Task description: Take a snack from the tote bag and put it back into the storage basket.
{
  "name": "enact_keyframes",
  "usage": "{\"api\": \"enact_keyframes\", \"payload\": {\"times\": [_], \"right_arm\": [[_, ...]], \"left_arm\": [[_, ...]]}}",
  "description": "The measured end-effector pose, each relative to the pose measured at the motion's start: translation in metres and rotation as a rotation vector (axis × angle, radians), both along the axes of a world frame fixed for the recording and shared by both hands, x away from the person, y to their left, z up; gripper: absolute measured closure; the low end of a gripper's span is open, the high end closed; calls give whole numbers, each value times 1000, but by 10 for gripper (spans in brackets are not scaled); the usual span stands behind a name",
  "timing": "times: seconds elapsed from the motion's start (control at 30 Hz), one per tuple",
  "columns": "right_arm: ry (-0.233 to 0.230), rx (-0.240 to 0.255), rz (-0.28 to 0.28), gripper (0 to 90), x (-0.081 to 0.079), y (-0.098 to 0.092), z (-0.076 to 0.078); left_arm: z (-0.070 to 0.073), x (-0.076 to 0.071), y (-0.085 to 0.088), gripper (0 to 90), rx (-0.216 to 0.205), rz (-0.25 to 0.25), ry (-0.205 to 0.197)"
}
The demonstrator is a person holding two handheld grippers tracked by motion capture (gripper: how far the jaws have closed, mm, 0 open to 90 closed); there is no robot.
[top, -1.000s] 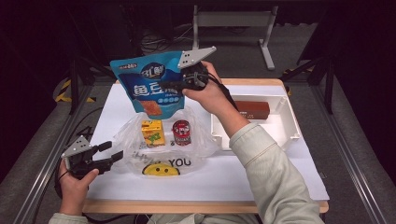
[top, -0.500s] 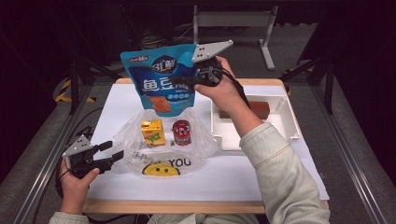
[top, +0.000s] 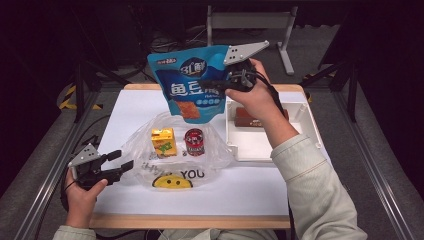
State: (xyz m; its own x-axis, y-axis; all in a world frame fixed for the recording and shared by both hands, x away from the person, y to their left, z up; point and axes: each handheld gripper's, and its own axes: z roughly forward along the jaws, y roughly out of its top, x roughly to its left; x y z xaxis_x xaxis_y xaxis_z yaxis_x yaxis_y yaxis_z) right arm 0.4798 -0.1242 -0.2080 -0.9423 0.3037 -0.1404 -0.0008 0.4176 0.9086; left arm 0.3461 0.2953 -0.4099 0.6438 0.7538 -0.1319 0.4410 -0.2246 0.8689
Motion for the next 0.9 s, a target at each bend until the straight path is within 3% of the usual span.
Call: {"api": "enact_keyframes", "payload": {"times": [0.9], "right_arm": [[-2, -17, -123, 886, 1, -70, 4]], "left_arm": [[-1, 1, -3, 337, 5, -7, 7]]}}
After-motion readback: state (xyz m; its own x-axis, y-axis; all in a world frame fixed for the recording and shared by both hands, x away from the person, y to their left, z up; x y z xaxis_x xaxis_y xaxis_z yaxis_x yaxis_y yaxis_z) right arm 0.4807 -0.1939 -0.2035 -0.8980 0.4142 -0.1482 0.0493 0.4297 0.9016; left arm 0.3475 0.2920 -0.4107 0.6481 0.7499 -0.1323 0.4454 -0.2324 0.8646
